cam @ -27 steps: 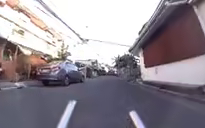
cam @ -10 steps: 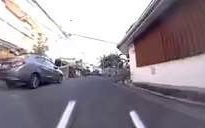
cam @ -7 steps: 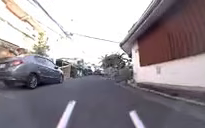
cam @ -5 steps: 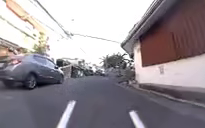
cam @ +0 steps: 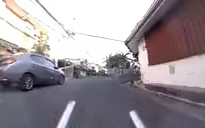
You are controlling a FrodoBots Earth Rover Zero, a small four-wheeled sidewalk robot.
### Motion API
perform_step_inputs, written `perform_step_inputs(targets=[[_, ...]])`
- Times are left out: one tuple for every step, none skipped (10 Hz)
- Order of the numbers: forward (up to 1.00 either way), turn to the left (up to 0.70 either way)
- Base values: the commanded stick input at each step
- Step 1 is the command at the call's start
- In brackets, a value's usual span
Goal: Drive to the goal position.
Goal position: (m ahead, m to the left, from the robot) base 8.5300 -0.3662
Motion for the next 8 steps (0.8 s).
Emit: perform_step_inputs(targets=[[0.85, -0.21], [0.85, -0.34], [0.85, -0.34], [0.85, -0.34], [0.85, -0.34], [0.85, -0.34], [0.85, -0.34], [0.85, -0.34]])
